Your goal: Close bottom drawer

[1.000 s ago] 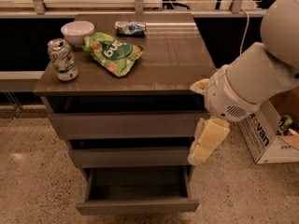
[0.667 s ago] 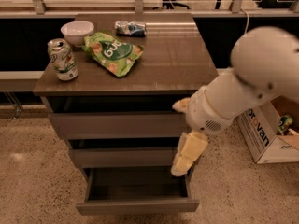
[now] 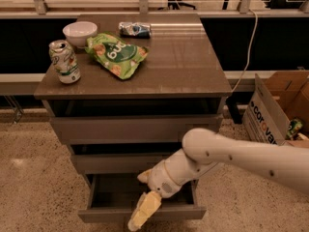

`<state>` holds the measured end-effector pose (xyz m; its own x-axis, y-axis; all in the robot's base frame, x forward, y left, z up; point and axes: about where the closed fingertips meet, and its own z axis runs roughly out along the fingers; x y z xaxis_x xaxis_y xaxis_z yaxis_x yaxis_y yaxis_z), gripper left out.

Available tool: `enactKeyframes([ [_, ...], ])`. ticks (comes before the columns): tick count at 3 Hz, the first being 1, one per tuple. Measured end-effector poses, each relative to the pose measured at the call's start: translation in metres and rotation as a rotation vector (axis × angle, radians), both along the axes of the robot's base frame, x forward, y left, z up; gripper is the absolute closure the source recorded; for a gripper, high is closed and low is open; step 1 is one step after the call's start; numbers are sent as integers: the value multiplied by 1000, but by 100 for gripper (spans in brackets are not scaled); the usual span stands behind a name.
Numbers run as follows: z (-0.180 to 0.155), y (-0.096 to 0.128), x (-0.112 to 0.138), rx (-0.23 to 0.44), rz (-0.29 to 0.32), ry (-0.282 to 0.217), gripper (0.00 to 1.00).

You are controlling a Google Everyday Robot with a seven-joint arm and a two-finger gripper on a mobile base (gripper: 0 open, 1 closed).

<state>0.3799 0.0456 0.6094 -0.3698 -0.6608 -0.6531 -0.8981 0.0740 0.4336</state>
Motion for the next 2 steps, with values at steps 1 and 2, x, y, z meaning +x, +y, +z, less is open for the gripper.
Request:
enactKeyframes([
  [1,-33,7,-4,31,-20,71,0],
  [2,-37,7,-3,36,-10,108,0],
])
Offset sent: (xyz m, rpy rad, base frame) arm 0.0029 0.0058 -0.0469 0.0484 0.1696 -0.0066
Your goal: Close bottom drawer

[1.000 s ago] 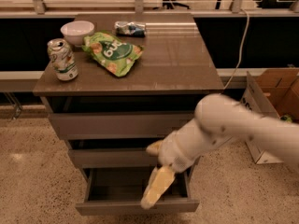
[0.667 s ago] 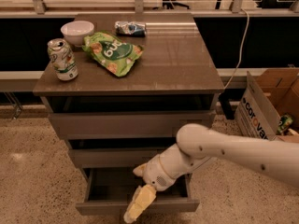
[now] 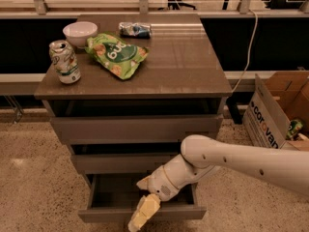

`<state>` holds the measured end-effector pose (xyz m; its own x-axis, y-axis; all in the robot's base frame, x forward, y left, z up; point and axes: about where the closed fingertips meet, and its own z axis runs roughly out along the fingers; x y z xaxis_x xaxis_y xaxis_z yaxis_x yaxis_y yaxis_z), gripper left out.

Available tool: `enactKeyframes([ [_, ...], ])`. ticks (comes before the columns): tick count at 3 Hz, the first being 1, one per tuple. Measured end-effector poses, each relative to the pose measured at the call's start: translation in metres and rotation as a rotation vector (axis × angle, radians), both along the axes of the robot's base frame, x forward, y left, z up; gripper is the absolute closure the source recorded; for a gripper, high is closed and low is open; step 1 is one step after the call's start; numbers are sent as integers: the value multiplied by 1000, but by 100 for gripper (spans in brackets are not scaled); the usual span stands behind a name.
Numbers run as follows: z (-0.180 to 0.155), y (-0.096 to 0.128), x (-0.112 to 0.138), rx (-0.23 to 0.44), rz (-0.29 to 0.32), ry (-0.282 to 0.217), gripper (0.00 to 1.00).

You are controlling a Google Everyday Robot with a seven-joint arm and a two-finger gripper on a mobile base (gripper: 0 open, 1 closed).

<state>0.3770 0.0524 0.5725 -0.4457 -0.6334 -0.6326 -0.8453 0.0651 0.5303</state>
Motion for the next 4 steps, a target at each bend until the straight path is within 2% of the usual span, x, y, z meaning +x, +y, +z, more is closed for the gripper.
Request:
enactKeyframes([
  [1,-36,-8,11,33,-46,116,0],
  [2,-101,-17,-7,88,-160,325,14],
  [3,-204,-25,-44,102,-368,551,45],
  [4,-267,-15,-71,120,-473,706,70],
])
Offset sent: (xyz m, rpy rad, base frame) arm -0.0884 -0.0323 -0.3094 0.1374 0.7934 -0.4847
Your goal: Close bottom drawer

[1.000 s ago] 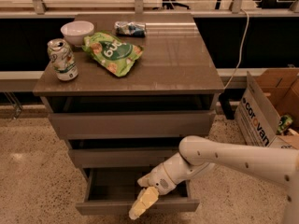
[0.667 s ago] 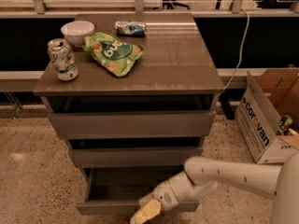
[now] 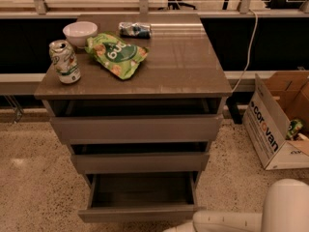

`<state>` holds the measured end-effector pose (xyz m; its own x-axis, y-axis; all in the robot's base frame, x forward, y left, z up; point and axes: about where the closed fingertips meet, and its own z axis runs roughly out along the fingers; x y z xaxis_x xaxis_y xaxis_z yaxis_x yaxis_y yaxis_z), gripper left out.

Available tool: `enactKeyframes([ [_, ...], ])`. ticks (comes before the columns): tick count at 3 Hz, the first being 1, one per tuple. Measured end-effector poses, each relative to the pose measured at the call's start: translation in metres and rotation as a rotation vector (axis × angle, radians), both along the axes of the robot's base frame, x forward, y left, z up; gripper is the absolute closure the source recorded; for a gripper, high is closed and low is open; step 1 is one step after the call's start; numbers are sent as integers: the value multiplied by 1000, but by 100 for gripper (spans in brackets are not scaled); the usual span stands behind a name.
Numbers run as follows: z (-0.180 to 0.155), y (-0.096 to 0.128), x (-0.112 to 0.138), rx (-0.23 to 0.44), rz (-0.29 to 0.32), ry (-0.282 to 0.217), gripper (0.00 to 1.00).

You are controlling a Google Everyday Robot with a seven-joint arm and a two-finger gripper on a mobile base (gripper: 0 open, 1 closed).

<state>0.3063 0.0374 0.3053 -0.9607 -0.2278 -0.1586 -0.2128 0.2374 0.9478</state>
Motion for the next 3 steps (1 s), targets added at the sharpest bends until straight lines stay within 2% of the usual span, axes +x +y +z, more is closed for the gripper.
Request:
enactKeyframes([
  [1,-9,9,-17,21,7,37,92],
  [2,-5,9,-15,-4,-17,23,100],
  [3,-10,2,16,-77,-144,-26,100],
])
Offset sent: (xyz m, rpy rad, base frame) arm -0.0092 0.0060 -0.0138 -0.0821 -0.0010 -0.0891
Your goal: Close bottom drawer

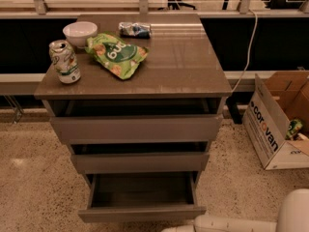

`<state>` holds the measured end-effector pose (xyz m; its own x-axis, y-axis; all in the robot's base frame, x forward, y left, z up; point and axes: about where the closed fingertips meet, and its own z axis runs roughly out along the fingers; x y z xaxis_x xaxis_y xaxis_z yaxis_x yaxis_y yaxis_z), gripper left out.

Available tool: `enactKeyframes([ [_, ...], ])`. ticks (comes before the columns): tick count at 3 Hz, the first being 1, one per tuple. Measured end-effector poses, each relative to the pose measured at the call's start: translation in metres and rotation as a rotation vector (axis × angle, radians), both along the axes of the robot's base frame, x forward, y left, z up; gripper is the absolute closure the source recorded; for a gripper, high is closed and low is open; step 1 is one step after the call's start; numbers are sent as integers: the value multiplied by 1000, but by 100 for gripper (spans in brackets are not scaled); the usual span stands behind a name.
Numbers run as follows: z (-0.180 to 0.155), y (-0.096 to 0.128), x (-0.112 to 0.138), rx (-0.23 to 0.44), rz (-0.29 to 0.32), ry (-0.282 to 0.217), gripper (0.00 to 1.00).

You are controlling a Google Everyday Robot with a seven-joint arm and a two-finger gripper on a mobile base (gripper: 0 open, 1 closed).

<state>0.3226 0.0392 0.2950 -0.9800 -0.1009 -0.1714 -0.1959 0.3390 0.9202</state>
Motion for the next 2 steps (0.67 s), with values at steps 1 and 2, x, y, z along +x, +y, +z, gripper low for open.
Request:
enactKeyframes([
  [1,-4,-6,33,-46,-99,-32,100],
  [2,-6,-13,70,-87,-197,-64,100],
])
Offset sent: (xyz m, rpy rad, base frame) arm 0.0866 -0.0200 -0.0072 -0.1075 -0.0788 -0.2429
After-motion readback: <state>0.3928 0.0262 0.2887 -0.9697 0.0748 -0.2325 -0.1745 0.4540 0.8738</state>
